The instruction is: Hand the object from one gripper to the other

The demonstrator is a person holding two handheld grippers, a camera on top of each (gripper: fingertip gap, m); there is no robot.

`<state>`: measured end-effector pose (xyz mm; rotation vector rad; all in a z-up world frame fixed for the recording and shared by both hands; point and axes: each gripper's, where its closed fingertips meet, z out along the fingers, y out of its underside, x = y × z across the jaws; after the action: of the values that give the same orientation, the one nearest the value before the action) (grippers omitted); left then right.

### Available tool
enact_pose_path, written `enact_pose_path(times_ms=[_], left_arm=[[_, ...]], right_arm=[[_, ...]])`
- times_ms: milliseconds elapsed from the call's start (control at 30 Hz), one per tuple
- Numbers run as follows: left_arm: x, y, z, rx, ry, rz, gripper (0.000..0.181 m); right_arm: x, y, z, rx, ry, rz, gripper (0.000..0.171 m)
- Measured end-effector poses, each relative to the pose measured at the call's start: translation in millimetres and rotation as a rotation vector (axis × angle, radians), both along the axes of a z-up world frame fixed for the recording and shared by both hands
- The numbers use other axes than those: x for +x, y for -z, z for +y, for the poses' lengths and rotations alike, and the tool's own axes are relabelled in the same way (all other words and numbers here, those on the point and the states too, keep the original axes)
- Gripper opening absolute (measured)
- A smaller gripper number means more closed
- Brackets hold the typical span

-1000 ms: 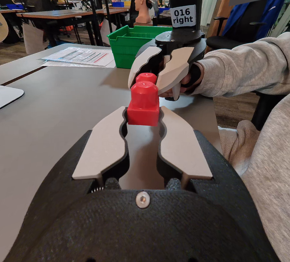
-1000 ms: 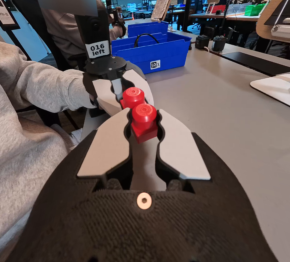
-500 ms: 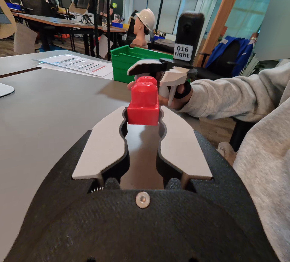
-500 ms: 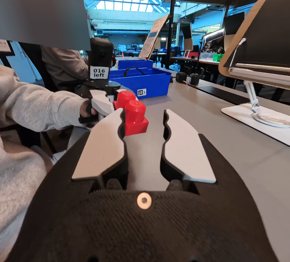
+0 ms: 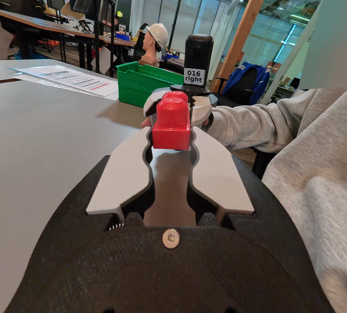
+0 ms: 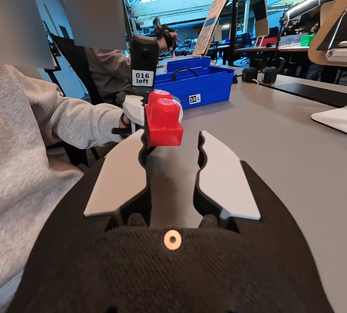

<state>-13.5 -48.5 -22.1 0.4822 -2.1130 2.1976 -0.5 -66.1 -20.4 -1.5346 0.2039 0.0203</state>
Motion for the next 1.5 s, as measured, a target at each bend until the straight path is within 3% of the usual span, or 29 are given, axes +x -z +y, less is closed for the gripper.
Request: enact_pose_path(times_ms=[367,667,1000,1133,1200,1333,1500], left_arm=[[-2,1,-1,0.003,0.012,0.007,0.037],[-1,8,-3,0.028,0.013,0.029,0.038],[3,15,-4,0.061,-0.012,0.041,0.055],[11,20,-2,0.075,-0.054,0.081,0.063],[15,21,0,0.059,-0.067,0.127,0.077],[26,17,0,-0.031,-0.121,0.245,0.094],[34,23,0,-0.081,-0.184,0.394,0.101]], right_arm=[[-10,2,4,-0.016,-0.045,-0.011,0.038],[-10,0,4,-0.019,-0.037,-0.03,0.036],[0,-5,-2,-0.008,0.034,-0.05,0.036],[11,-5,-6,-0.038,0.122,-0.094,0.036],[19,-4,-9,-0.078,0.202,-0.141,0.036],[31,3,-10,-0.211,0.35,-0.272,0.036],[34,14,-1,-0.434,0.482,-0.504,0.036]])
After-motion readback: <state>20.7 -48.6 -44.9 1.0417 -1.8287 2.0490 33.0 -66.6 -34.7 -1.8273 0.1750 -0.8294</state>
